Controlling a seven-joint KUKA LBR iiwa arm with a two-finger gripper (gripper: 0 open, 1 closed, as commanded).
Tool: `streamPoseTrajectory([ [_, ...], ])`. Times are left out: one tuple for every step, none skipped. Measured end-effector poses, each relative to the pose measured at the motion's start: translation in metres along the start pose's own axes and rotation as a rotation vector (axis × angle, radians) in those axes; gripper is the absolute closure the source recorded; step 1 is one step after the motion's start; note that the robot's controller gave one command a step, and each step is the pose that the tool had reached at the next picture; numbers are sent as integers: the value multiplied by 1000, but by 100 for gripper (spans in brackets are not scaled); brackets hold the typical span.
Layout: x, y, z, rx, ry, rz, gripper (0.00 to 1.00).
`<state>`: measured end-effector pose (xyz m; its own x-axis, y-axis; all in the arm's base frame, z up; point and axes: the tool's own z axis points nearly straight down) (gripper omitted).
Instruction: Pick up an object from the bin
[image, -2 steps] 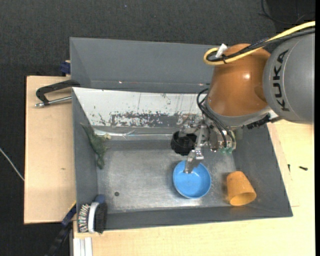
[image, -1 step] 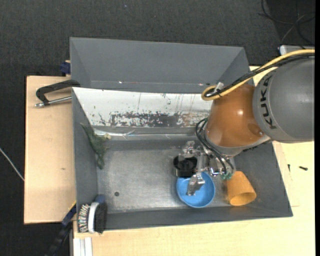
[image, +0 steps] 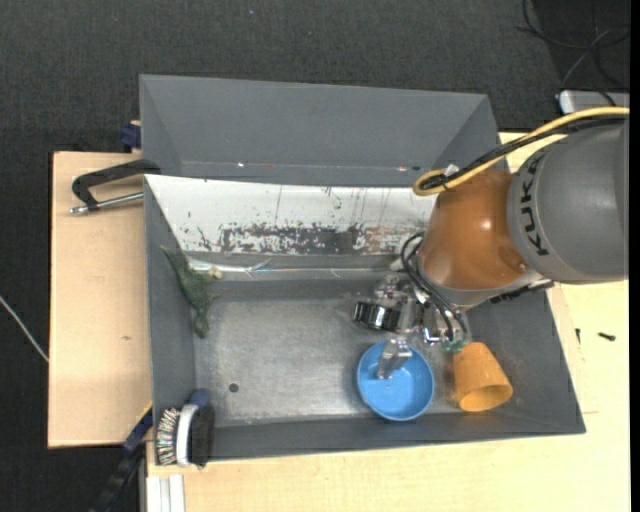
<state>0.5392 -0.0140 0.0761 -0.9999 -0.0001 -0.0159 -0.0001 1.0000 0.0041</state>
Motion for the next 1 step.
streamPoseTrajectory([
  [-1,0,-2,1,-6,-1,100],
])
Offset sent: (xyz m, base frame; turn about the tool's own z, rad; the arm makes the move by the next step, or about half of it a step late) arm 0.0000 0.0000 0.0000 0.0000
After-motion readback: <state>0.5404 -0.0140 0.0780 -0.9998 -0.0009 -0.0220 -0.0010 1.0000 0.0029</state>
